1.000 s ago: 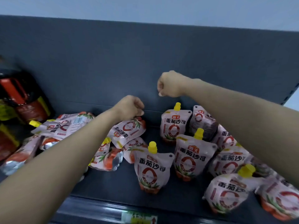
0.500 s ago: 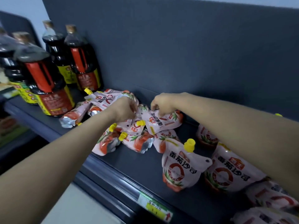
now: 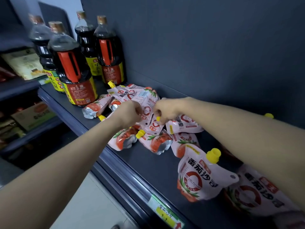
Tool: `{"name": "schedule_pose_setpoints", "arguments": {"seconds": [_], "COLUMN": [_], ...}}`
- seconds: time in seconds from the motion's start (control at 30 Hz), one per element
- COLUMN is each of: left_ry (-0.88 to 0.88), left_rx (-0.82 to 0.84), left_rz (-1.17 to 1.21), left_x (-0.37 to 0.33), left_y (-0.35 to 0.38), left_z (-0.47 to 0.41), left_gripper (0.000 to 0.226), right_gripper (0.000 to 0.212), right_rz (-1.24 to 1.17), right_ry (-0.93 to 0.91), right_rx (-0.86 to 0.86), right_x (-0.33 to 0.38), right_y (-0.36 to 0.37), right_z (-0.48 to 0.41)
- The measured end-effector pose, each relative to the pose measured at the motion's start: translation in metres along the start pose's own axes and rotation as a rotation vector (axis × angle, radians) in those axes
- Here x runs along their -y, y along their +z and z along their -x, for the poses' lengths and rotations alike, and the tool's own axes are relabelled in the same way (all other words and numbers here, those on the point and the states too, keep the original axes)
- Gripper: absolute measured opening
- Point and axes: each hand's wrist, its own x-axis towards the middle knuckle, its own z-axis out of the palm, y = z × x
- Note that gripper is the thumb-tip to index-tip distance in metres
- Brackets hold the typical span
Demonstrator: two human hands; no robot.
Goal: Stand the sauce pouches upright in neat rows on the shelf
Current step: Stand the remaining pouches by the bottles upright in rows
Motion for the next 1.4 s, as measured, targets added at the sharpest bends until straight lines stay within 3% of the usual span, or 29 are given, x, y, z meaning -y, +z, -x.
{"name": "schedule_pose_setpoints", "arguments": {"seconds": [0.23, 0.47, 0.63, 0.77, 0.9, 1.13, 1.3, 1.4], "left_ry": [0.148, 0.219, 0.31, 0.293, 0.34, 0.329, 0.213, 0.172], "left_rx": [0.134, 0.233, 0.289, 0.384, 0.4, 0.317, 0.255, 0.262], "left_rz": [0.061, -0.007, -0.266, -0.521, -0.641, -0.499, -0.231, 0.002], "left_x": [-0.032, -0.057, -0.067, -0.077, -0.088, -0.088, -0.091, -0.095], "left_y": [0.011, 0.033, 0.056, 0.072, 0.084, 0.088, 0.087, 0.078], "left_z": [-0.005, -0.033, -0.052, -0.065, -0.076, -0.082, -0.079, -0.08], "left_gripper": [0.015, 0.012, 0.022, 0.029, 0.039, 0.038, 0.054, 0.048], "right_gripper": [0.017, 0.014, 0.009, 0.018, 0.017, 0.017, 0.02, 0.02], "right_rz": [-0.167, -0.223, -0.312, -0.338, -0.344, -0.277, -0.223, -0.211], "right_ry": [0.144, 0.351, 0.478, 0.548, 0.586, 0.689, 0.766, 0.802], "right_rx": [-0.24, -0.339, -0.399, -0.411, -0.406, -0.467, -0.432, -0.414], "right_x": [-0.028, -0.061, -0.075, -0.084, -0.089, -0.093, -0.093, -0.095], "right_y": [-0.034, -0.043, -0.032, -0.028, -0.026, -0.02, -0.022, -0.023], "right_z": [0.033, 0.086, 0.114, 0.126, 0.133, 0.134, 0.14, 0.143]}}
